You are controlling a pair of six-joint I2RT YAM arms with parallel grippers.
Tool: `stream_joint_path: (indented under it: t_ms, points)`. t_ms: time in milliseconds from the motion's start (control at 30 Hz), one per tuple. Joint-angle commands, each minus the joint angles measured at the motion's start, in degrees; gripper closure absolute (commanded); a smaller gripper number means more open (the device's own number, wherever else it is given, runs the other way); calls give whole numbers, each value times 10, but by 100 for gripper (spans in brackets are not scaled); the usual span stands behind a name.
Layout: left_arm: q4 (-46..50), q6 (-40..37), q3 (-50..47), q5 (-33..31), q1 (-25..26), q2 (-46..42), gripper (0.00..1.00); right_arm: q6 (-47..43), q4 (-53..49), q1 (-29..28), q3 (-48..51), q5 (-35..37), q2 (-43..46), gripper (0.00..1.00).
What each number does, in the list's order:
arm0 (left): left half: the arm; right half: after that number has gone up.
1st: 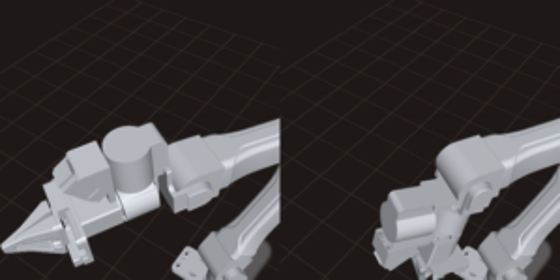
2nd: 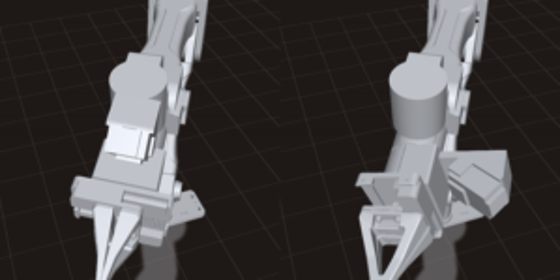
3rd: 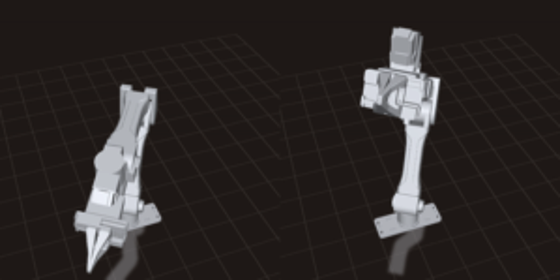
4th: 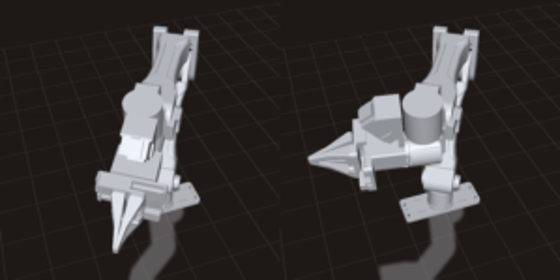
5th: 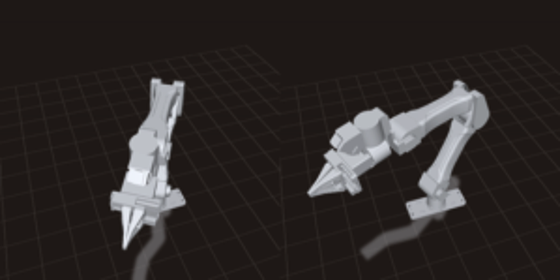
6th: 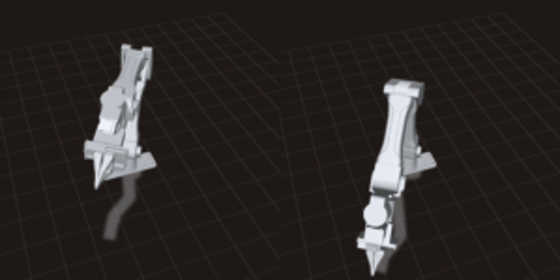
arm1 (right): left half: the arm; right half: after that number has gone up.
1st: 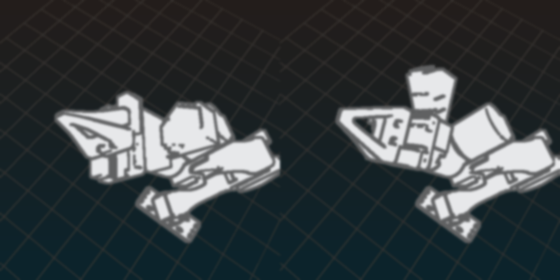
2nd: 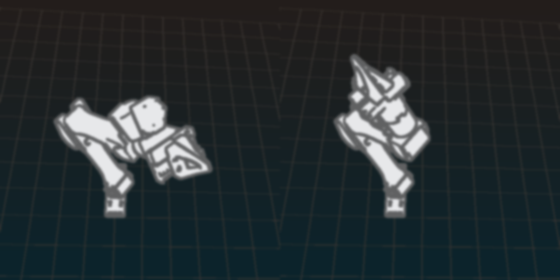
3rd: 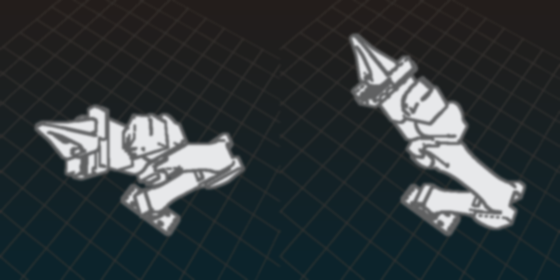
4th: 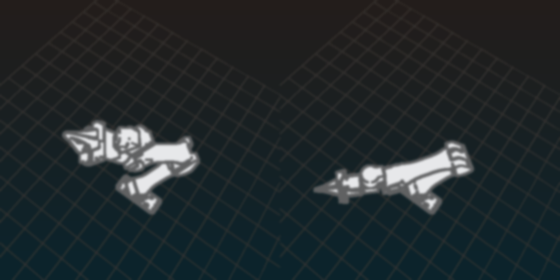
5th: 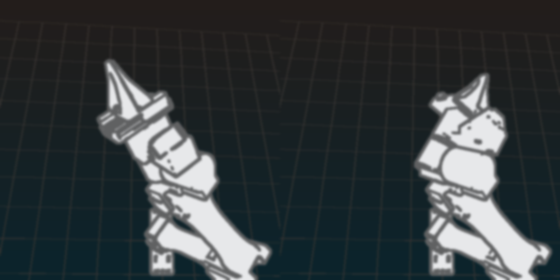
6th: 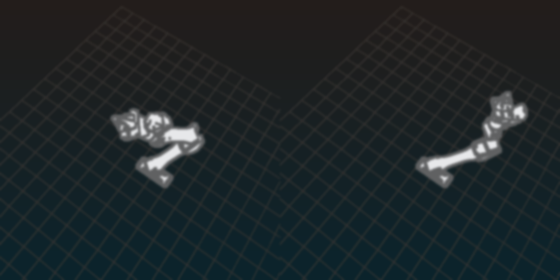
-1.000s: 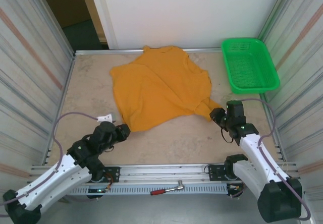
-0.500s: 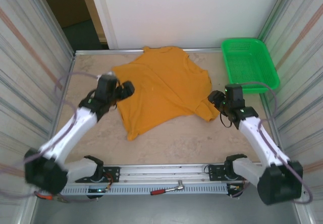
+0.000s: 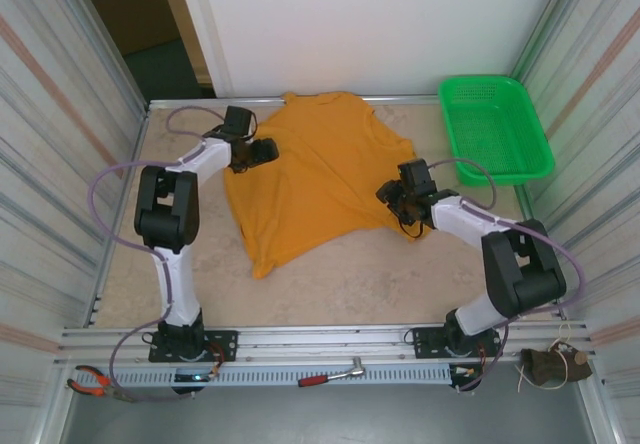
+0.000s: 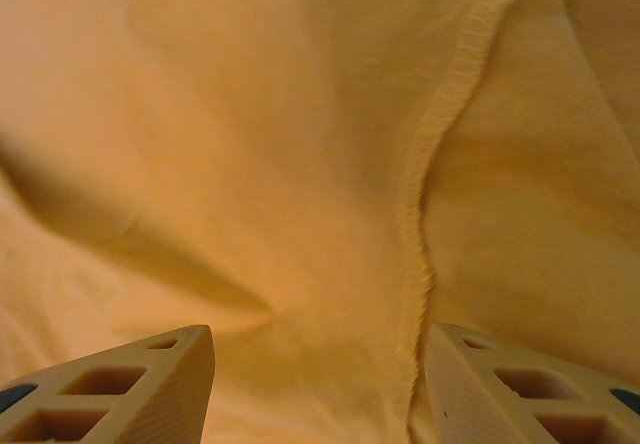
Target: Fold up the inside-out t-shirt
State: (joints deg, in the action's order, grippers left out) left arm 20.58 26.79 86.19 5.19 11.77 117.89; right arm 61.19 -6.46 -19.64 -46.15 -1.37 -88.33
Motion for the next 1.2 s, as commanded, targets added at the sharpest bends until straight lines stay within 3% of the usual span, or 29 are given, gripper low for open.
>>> stream_joint_path:
  t_ms: [0, 167, 467, 567, 700, 867, 967, 1067, 1167]
  points:
    - [-12, 10, -59, 28, -16, -23, 18, 38, 14, 10, -10, 12, -32, 43]
    - [20, 51, -134, 1, -28, -64, 18, 44, -4, 38, -32, -2, -76, 43]
    - [-45, 162, -400, 17, -7, -237, 18, 26, -97, 72, -182, -31, -197, 42]
    - [-79, 229, -511, 25, 36, -312, 18, 8, -138, 72, -262, -39, -251, 42]
    - [-88, 351, -604, -26, 174, -422, 18, -17, -194, 75, -388, -42, -332, 42]
    - [-55, 432, -581, -74, 321, -483, 18, -56, -249, 86, -553, -65, -437, 43]
    - [8, 402, -508, -107, 362, -500, 17, -97, -246, 93, -582, -90, -429, 44]
    - [34, 339, -443, -122, 339, -503, 16, -132, -207, 93, -529, -106, -350, 44]
    - [19, 266, -388, -93, 263, -467, 16, -157, -185, 83, -450, -108, -254, 43]
